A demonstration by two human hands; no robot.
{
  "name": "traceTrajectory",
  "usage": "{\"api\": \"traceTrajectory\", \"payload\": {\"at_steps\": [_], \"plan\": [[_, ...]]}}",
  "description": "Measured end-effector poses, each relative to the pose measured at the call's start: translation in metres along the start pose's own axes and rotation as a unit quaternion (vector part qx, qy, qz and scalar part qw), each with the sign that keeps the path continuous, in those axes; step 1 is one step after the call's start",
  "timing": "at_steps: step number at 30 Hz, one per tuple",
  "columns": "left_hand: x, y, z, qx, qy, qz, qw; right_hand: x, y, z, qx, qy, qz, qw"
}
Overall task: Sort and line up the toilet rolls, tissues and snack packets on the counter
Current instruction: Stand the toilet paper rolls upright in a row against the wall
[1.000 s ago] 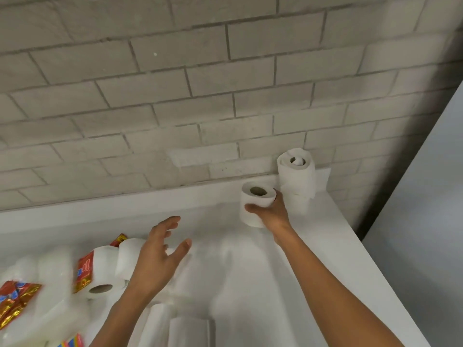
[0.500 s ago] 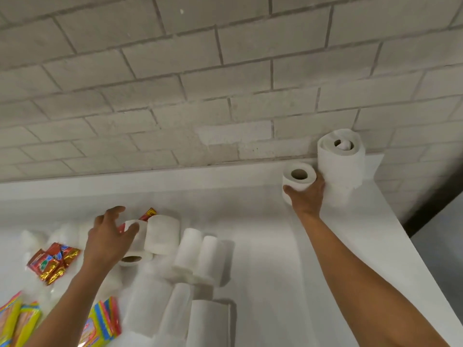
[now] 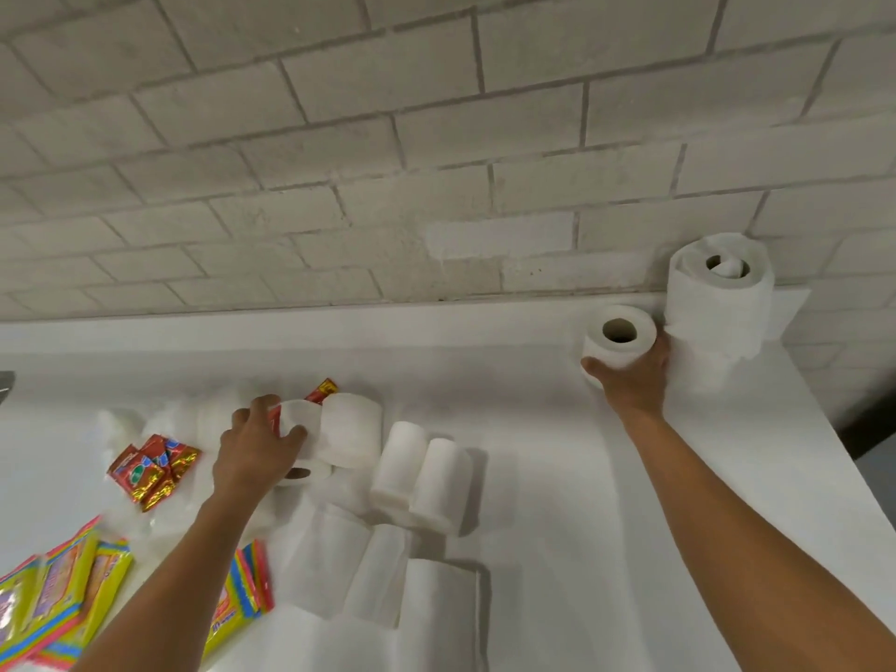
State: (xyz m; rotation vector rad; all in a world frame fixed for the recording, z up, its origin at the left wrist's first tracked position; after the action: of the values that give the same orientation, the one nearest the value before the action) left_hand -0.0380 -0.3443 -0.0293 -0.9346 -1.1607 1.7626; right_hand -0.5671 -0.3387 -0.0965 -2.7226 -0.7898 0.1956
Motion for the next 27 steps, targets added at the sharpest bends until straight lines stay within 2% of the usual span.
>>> {"api": "traceTrajectory", "payload": {"at_steps": [4, 10, 14, 17, 21, 23, 27], "plan": [[0.001, 0.0, 0.004, -0.02, 0.005, 0.001, 1.0, 0.014, -0.001, 0.004, 0.01, 0.012, -0.012, 1.0], [-0.003, 0.003, 0.021, -0.03, 0.055, -0.004, 0.998, 0.053, 0.001, 0.015, 0.011, 0.069, -0.052, 0.996], [-0.014, 0.016, 0.019, -0.071, 0.067, -0.101, 0.99, 0.068, 0.001, 0.014, -0.008, 0.095, -0.064, 0.993], [-0.016, 0.024, 0.016, -0.12, 0.095, -0.18, 0.972, 0.076, 0.0, 0.013, -0.016, 0.113, -0.075, 0.991], [-0.015, 0.033, 0.012, -0.179, 0.149, -0.242, 0.942, 0.088, 0.006, 0.006, -0.01, 0.126, -0.104, 0.986], [-0.016, 0.035, 0.011, -0.195, 0.172, -0.244, 0.934, 0.094, 0.01, 0.002, -0.012, 0.127, -0.119, 0.985], [-0.018, 0.034, 0.009, -0.212, 0.216, -0.186, 0.935, 0.106, 0.017, -0.008, -0.024, 0.129, -0.141, 0.981]]}}
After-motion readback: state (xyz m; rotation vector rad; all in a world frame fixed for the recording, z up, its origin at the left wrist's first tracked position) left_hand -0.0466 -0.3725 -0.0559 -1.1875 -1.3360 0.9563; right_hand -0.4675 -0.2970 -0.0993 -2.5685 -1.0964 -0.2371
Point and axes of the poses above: each hand's wrist, its own x-axis away from the middle knuckle, its own y-axis out of the palm, z = x × y, the point moved 8 cm from there along -x, towards the middle knuckle, and after that the axes turned 14 degrees about z, right-handed, at the moved point
